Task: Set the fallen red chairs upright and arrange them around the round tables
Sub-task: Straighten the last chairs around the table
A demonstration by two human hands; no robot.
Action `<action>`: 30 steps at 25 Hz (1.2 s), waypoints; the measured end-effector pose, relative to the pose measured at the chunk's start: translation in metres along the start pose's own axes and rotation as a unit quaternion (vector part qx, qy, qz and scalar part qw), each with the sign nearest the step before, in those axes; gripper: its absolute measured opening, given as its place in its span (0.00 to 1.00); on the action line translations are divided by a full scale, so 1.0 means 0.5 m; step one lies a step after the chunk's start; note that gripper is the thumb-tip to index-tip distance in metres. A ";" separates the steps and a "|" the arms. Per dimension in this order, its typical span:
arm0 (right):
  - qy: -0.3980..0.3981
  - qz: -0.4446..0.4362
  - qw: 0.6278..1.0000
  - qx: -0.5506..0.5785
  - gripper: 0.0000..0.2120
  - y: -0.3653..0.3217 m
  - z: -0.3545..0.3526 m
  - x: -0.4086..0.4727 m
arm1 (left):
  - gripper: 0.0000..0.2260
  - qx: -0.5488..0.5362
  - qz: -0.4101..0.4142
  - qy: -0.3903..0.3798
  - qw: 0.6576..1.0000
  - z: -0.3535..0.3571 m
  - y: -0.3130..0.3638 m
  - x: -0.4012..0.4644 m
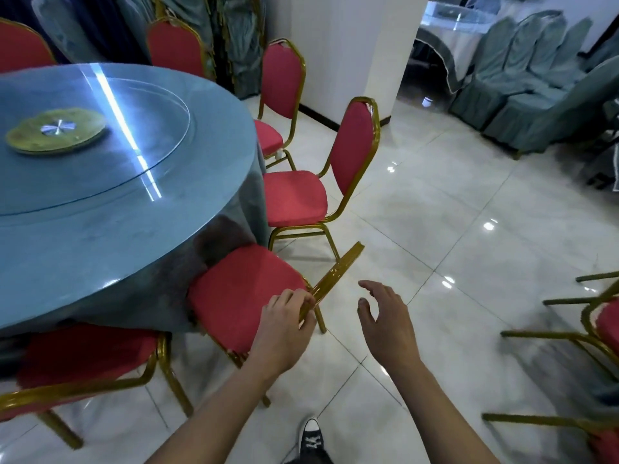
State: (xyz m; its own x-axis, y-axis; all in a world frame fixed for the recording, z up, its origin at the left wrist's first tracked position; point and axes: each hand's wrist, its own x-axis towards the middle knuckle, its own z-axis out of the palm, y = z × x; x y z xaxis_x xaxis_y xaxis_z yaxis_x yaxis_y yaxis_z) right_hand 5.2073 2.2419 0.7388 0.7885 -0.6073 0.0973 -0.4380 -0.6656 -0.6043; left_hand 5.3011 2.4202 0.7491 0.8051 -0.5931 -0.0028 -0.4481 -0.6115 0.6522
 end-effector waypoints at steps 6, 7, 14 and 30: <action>-0.060 -0.035 0.998 -0.002 0.16 0.065 -0.029 0.139 | 0.12 -0.017 -0.078 0.035 0.996 0.082 0.056 0.086; -0.074 -0.038 0.997 0.000 0.16 0.069 -0.028 0.158 | 0.12 -0.016 -0.094 0.051 0.994 0.090 0.064 0.091; -0.242 -0.121 0.961 -0.058 0.27 0.099 0.012 0.289 | 0.25 0.105 -0.223 0.069 0.967 0.154 0.073 0.128; -0.355 -0.275 0.889 -0.088 0.36 0.139 0.078 0.452 | 0.25 0.097 -0.374 0.206 0.899 0.188 0.084 0.252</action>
State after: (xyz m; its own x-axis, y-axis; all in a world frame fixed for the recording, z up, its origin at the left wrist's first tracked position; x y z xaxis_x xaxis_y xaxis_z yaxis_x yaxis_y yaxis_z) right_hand 5.3719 2.0750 0.6880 0.9508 0.2169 -0.2214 0.0870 -0.8723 -0.4812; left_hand 5.3473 2.2704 0.7047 0.9671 0.2420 -0.0783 0.2514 -0.8621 0.4400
